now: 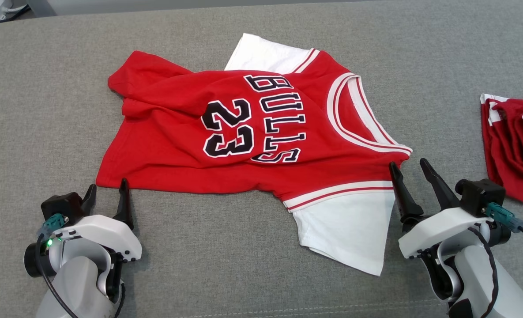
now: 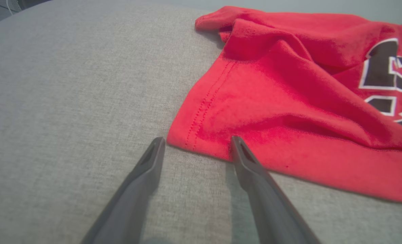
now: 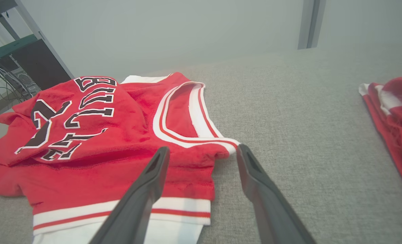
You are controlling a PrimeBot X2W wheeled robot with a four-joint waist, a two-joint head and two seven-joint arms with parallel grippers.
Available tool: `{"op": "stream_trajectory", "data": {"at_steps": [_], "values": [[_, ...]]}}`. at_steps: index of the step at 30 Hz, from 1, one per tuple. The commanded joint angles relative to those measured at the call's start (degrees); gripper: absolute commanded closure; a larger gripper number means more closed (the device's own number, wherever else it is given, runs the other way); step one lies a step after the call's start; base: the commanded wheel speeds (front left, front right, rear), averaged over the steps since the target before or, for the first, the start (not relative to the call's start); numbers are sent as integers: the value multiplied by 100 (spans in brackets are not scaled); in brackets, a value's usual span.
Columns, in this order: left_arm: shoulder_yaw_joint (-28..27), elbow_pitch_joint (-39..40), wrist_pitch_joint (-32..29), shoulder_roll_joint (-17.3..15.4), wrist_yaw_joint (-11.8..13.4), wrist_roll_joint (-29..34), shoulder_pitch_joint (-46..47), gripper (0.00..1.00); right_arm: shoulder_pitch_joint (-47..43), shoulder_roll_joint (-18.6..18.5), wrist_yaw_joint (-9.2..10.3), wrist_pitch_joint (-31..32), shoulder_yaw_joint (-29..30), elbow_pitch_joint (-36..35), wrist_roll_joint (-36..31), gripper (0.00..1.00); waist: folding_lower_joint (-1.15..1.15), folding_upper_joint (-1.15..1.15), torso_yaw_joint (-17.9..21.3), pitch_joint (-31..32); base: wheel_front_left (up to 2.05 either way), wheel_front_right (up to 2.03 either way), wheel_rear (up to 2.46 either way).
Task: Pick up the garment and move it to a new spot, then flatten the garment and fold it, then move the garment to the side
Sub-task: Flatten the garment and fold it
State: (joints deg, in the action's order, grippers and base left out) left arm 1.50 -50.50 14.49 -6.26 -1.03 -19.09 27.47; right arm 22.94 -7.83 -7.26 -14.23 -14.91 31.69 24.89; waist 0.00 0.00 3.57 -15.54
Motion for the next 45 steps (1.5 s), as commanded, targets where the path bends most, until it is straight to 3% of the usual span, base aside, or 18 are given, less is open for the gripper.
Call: {"op": "stream_trajectory", "data": {"at_steps": [1,4,7,8,10,21,35,40,45], "values": [[-204,101,51,-179,-7,120,152,0,40,-50,-23,-77,-67,-177,34,0,0,0,8,-16,0,0,0],[-235,61,51,-195,-17,206,201,0,66,-40,-23,-77,-84,-191,16,0,0,0,23,-33,0,0,0],[-181,-110,51,-176,-196,244,274,0,89,-20,-23,-77,-116,-196,3,0,0,0,41,-44,0,0,0],[-155,-141,51,-173,-262,258,307,24,97,-18,-23,-77,-122,-198,5,0,0,0,45,-48,0,0,0],[-120,-160,51,-160,-361,277,362,99,113,-19,-23,-77,-129,-199,4,0,0,0,50,-50,0,0,0],[-208,217,51,-24,-485,395,125,100,55,-20,-23,-77,-77,-176,23,0,0,0,-161,167,0,0,0],[-98,1216,51,229,-98,790,-739,100,-58,-10,-23,-77,-102,-87,54,0,0,0,-792,457,0,0,0],[59,1413,51,275,-101,776,-882,100,-22,22,-23,-77,-143,-63,48,0,0,0,-827,443,0,0,0],[265,1315,-2,286,-101,874,-409,100,68,56,-23,-77,-327,-34,63,0,0,0,-648,376,0,0,0]]}}
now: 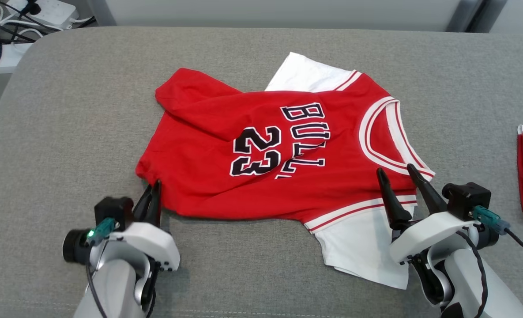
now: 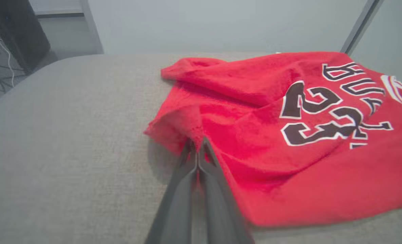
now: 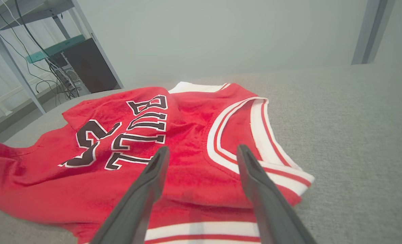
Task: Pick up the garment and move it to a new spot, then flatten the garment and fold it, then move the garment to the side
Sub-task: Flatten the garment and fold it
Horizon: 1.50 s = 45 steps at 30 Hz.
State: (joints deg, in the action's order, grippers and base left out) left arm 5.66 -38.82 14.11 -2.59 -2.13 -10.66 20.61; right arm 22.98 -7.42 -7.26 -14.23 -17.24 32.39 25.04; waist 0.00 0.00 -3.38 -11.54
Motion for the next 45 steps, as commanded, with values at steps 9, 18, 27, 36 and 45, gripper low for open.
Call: {"op": "stream_trajectory", "data": {"at_steps": [9,18,27,36,45], "values": [[253,-953,-137,-56,46,219,1481,0,177,62,-23,-77,-282,32,140,0,0,0,584,-205,0,0,0],[96,-1369,75,-263,82,90,1621,0,97,8,-23,-77,-86,20,149,0,0,0,457,-245,0,0,0],[-29,-973,87,-376,-68,-11,1379,0,104,52,-23,-77,-121,12,112,0,0,0,200,-196,0,0,0],[79,-1241,88,-180,-172,-124,1631,0,144,48,-23,-77,-206,24,125,0,0,0,411,-270,0,0,0],[-21,-1979,87,-176,-48,-297,2163,28,191,64,-23,-77,-132,-27,128,0,0,0,756,-518,0,0,0]]}}
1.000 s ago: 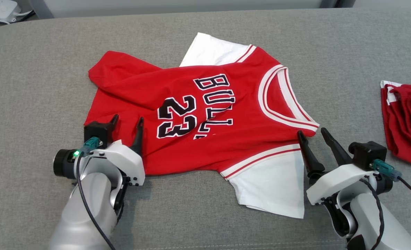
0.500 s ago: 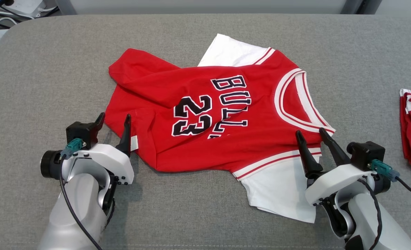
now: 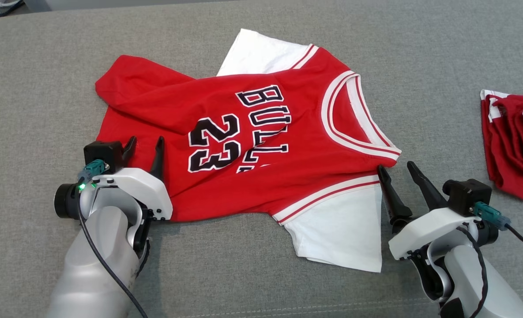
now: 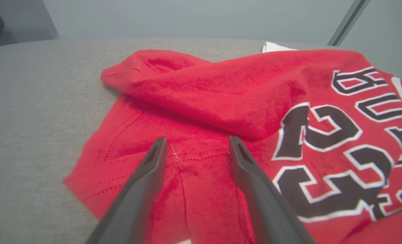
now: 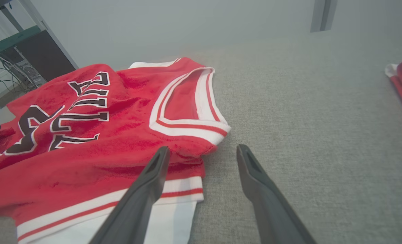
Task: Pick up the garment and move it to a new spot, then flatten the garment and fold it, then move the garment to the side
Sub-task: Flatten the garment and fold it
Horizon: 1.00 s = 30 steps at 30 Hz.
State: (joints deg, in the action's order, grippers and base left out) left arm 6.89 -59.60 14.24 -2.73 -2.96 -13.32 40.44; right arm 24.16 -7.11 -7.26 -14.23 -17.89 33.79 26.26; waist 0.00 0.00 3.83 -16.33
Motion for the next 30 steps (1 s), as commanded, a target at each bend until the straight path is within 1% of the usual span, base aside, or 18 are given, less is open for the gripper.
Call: {"op": "stream_trajectory", "data": {"at_steps": [1,2,3,5,8,9,10,11,15,18,19,21,22,24,26,27,28,30], "values": [[-151,75,74,-162,40,-37,198,33,70,35,-23,-77,-54,-176,-1,0,0,0,45,-52,0,0,0],[-153,59,74,-166,48,-35,212,37,67,37,-23,-77,-45,-184,-8,0,0,0,55,-66,0,0,0],[-173,42,74,-171,67,-48,221,38,65,39,-23,-77,-37,-193,-12,0,0,0,61,-80,0,0,0],[-209,40,74,-193,112,-59,230,36,66,42,-23,-77,-20,-202,-18,0,0,0,65,-99,0,0,0],[-225,68,75,-225,146,-44,221,26,75,48,-23,-77,4,-212,-31,0,0,0,50,-113,0,0,0],[-209,86,75,-249,159,-12,220,21,78,50,-23,-77,9,-214,-36,0,0,0,40,-115,0,0,0],[-206,99,75,-262,152,-4,217,9,81,52,-23,-77,12,-215,-39,0,0,0,30,-116,0,0,0],[-193,93,75,-281,145,13,216,0,83,53,-23,-77,15,-216,-40,0,0,0,19,-117,0,0,0],[-88,73,75,-365,132,129,282,0,82,49,-23,-77,13,-221,-41,0,0,0,-24,-113,0,0,0],[-32,-84,74,-388,115,155,349,0,79,52,-23,-77,1,-219,-35,0,0,0,-32,-106,0,0,0],[-22,-131,74,-388,103,151,373,3,78,55,-23,-77,0,-220,-31,0,0,0,-31,-104,0,0,0],[-7,-244,72,-366,64,120,399,20,74,59,-23,-77,-3,-218,-24,0,0,0,-26,-100,0,0,0],[-2,-284,72,-351,54,104,410,22,74,62,-23,-77,-4,-218,-21,0,0,0,-21,-101,0,0,0],[26,-351,73,-326,50,98,420,30,76,64,-23,-77,0,-214,-22,0,0,0,-11,-105,0,0,0],[76,-367,73,-310,56,126,440,36,83,64,-23,-77,7,-212,-24,0,0,0,-3,-115,0,0,0],[81,-369,74,-293,49,112,441,47,86,65,-23,-77,14,-211,-26,0,0,0,-1,-117,0,0,0],[109,-367,74,-283,51,128,443,51,88,65,-23,-77,20,-209,-29,0,0,0,0,-119,0,0,0],[129,-341,74,-278,58,142,444,53,90,67,-23,-77,26,-208,-32,0,0,0,1,-122,0,0,0]]}}
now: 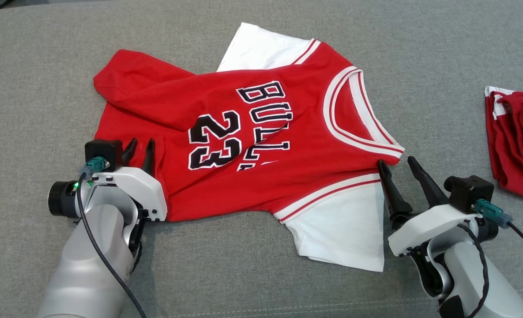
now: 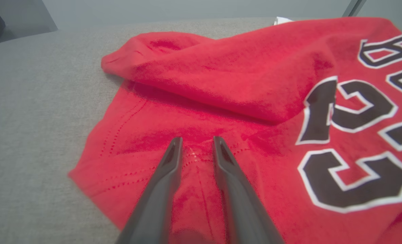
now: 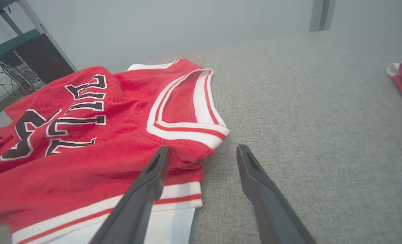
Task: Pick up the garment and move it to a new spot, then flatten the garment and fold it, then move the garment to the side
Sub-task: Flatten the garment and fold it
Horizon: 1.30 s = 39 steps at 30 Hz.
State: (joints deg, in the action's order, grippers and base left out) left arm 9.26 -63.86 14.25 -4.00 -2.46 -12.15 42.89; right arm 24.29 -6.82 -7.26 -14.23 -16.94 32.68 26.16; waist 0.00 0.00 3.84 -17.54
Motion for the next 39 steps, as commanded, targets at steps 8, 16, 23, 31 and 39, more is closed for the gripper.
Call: {"op": "stream_trajectory", "data": {"at_steps": [8,16,23,31,39], "values": [[-101,159,74,-133,59,-18,85,82,76,47,-23,-77,-10,-113,-37,0,0,0,-67,46,0,0,0],[-212,690,74,-157,171,-71,-76,100,75,41,-23,-77,72,-269,-57,0,0,0,-193,130,0,0,0],[-494,1661,74,-205,376,-69,-561,100,-53,8,-23,-77,154,-321,-84,0,0,0,-458,326,0,0,0],[-809,2174,74,-136,579,-145,-1264,100,-118,-17,-23,-77,33,-333,-97,0,0,0,-963,475,0,0,0],[-794,2325,74,42,614,-198,-1944,100,-120,-21,-23,-77,-77,-259,-53,0,0,0,-1369,538,0,0,0]]}}
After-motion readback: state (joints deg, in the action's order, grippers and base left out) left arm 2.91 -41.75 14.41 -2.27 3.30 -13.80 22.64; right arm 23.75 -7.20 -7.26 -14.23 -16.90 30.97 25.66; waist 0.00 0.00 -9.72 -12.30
